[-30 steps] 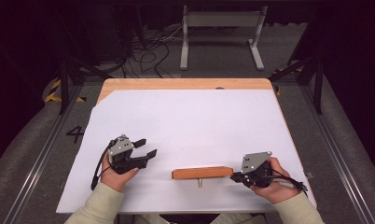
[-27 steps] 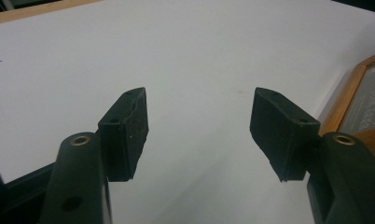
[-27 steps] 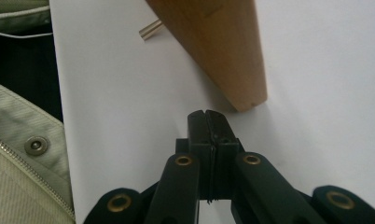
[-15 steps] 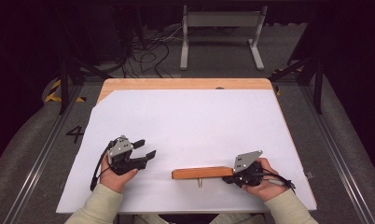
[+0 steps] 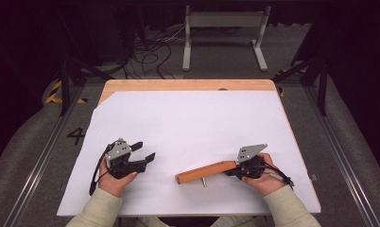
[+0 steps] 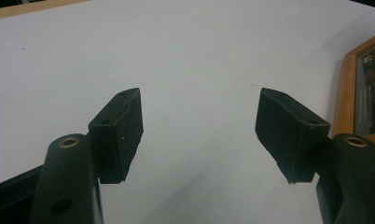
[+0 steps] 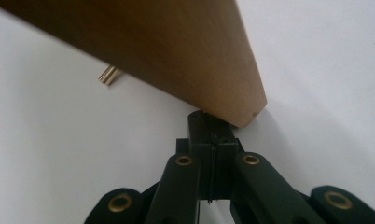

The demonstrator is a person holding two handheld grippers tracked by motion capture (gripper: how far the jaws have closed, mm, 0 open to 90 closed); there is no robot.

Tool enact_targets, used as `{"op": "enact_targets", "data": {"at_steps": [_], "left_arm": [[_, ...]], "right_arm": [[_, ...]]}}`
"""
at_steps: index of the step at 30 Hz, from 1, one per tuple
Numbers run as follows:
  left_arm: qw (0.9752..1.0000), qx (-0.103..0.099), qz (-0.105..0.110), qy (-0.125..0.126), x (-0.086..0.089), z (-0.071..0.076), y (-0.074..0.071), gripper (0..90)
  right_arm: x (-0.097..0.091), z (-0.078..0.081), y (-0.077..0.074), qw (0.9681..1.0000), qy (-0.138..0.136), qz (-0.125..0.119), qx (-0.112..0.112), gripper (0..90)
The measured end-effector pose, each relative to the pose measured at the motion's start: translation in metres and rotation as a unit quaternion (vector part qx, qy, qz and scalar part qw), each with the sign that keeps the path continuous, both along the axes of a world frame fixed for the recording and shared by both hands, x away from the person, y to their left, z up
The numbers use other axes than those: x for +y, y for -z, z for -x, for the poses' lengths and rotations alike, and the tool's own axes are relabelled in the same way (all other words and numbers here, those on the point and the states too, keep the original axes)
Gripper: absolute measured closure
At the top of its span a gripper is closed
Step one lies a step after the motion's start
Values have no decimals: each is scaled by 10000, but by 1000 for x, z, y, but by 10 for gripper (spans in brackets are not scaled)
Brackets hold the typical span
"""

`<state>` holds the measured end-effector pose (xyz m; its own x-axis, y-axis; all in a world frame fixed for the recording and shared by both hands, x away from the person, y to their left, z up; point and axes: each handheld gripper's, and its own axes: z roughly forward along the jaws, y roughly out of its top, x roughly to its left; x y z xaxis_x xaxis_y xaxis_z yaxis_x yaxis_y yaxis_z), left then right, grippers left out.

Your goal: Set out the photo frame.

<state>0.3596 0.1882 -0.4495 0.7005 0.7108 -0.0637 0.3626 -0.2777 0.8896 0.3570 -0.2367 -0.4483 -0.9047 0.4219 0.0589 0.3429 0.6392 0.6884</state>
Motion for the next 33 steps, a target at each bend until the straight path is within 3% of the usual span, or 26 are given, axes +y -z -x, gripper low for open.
{"op": "enact_targets", "data": {"at_steps": [12, 19, 27, 29, 33], "left_arm": [[10000, 19, -10, 60, -3, -1, 1, 327], [9999, 48, -96, 101, -6, -2, 3, 328], [9998, 72, -142, 119, -7, -3, 4, 331], [9998, 74, -143, 122, -7, -3, 4, 331], [9998, 85, -147, 119, -7, -3, 4, 332]], "right_arm": [[15, -26, 0, 9985, 526, -94, 77, 900], [20, -41, 5, 9958, 814, -366, 209, 900], [31, -53, 7, 9943, 937, -449, 248, 900], [37, -58, 8, 9927, 1001, -588, 336, 900], [44, -64, 10, 9918, 1035, -646, 371, 900]]}}
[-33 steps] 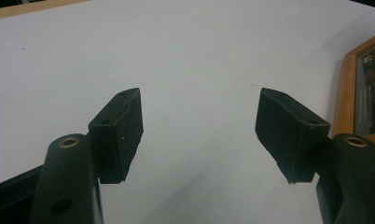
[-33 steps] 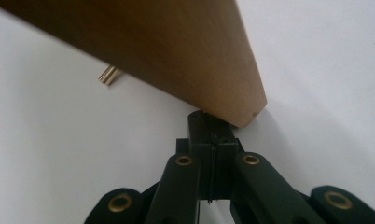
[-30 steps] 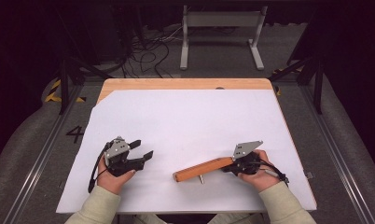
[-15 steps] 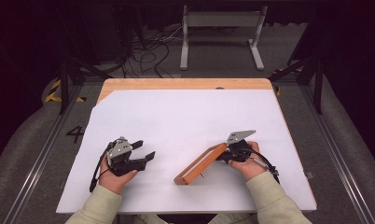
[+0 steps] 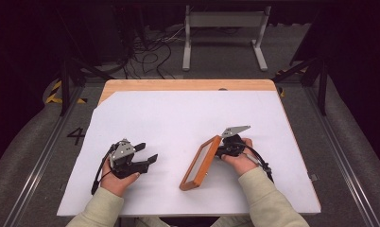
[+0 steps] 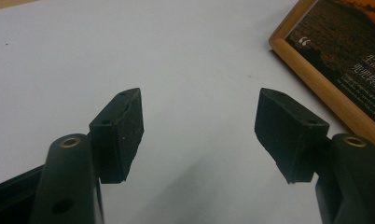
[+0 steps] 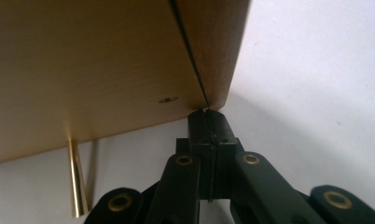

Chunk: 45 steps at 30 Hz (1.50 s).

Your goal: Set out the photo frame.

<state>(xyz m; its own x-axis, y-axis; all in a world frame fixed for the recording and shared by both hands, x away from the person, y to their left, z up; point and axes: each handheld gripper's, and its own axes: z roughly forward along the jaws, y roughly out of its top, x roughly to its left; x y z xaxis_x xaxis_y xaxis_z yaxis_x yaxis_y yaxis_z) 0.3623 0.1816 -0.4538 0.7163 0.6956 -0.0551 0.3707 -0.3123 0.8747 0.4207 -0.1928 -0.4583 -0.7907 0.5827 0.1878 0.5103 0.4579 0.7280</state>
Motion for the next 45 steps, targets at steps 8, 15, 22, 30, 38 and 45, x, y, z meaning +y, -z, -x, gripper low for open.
{"op": "enact_targets", "data": {"at_steps": [8, 15, 22, 30, 38, 45], "left_arm": [[10000, -2, -9, 3, 0, 0, 0, 332], [10000, -10, 15, -15, 1, 1, 0, 332], [10000, -19, 9, -6, 2, 0, -1, 332], [10000, -49, -10, -10, 3, 1, -1, 332], [10000, -53, -2, -26, 13, 6, -4, 321], [9999, -46, -1, -133, 20, 8, -5, 318]], "right_arm": [[17, -11, -2, 10000, -54, 5, 5, 900], [39, -18, -3, 9998, -199, -91, -6, 900], [49, -20, -4, 9995, -312, -105, -3, 900], [46, -17, -10, 9995, -280, 20, -140, 862], [28, -6, -34, 9985, 128, 277, -444, 755], [13, 5, -58, 9974, 299, 425, -491, 593]]}}
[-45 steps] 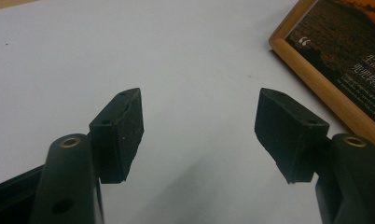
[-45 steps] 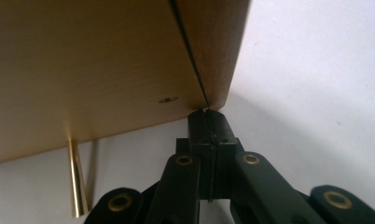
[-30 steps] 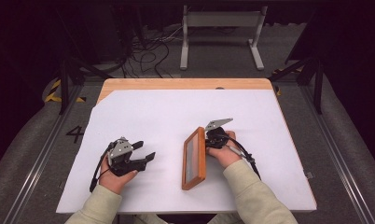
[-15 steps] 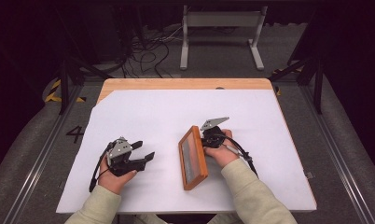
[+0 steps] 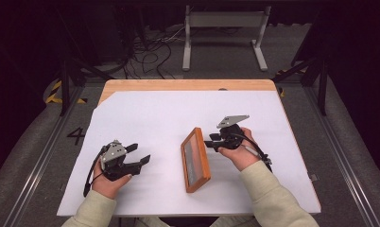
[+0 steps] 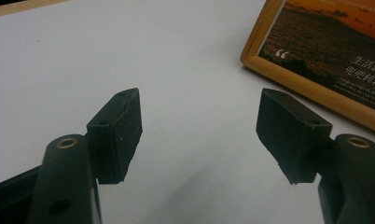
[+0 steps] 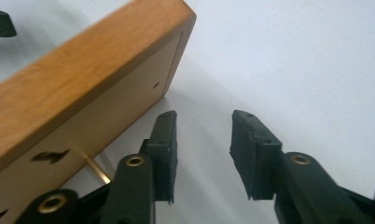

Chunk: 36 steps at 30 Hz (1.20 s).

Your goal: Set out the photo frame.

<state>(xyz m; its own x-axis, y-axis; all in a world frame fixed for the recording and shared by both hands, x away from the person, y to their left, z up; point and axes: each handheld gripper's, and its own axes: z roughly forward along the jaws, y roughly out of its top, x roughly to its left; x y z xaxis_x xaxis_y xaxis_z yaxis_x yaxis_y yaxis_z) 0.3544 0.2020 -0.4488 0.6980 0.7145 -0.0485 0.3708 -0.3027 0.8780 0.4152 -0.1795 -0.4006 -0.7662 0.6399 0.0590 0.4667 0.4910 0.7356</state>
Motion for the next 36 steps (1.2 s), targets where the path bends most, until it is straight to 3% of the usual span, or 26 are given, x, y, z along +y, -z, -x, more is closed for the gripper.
{"op": "enact_targets", "data": {"at_steps": [8, 14, 16, 20, 26, 36], "left_arm": [[10000, -19, -33, 9, -1, 0, 1, 320], [10000, 7, -41, 5, -1, -1, 2, 320], [10000, 8, -46, -5, -1, 0, 2, 319], [10000, 2, -59, -5, 0, -1, 3, 320], [10000, -10, -80, -14, -1, -1, 3, 321], [9999, 19, -90, -56, 0, -2, 6, 323]], "right_arm": [[-5, 14, -29, 9996, 22, 33, -275, 474], [-5, 20, -43, 9996, 29, 13, -289, 366], [-5, 23, -51, 9993, 144, 62, -350, 325], [-1, 32, -63, 9994, 39, 131, -309, 251], [12, 41, -65, 9995, -107, 246, -186, 186], [28, 44, -53, 9994, -261, 170, 138, 163]]}}
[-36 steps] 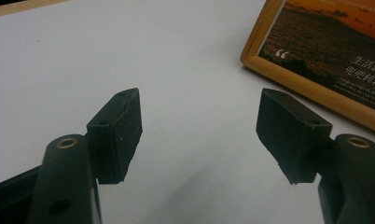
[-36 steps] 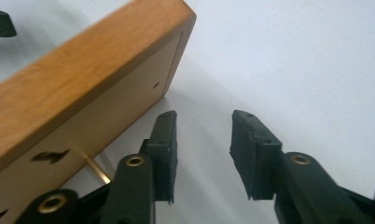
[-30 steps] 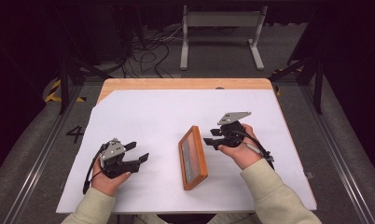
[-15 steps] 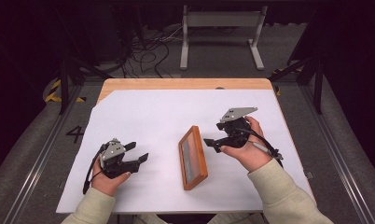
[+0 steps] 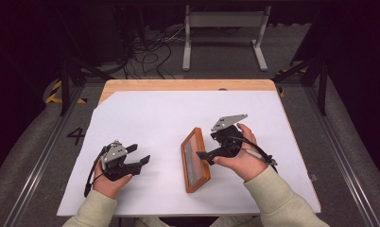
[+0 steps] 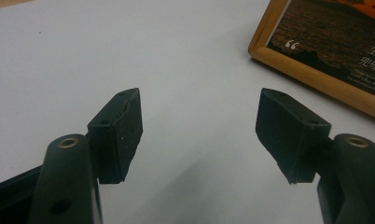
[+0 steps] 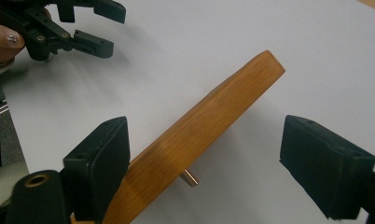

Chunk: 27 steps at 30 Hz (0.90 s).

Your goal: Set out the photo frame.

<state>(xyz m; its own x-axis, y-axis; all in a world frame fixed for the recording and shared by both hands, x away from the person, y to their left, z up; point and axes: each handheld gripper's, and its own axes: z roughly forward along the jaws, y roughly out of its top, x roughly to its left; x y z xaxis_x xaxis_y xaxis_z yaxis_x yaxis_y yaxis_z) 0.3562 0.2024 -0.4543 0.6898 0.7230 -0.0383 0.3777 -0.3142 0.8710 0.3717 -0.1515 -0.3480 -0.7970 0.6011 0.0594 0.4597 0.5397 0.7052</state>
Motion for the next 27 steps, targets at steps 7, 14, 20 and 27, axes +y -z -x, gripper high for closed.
{"op": "enact_targets", "data": {"at_steps": [7, 14, 20, 27], "left_arm": [[10000, -8, 1, -14, 0, 0, 0, 322], [10000, 5, 21, -17, 0, 0, 1, 322], [10000, -1, -5, -11, -1, 0, 1, 320], [10000, -3, -39, 9, -2, -1, 1, 320]], "right_arm": [[13, -2, 14, 9993, -11, 166, 323, 144], [22, -5, 23, 9983, -103, 233, 523, 139], [30, -7, 29, 9974, -152, 260, 657, 153], [33, -13, 32, 9950, -127, 372, 918, 250]]}}
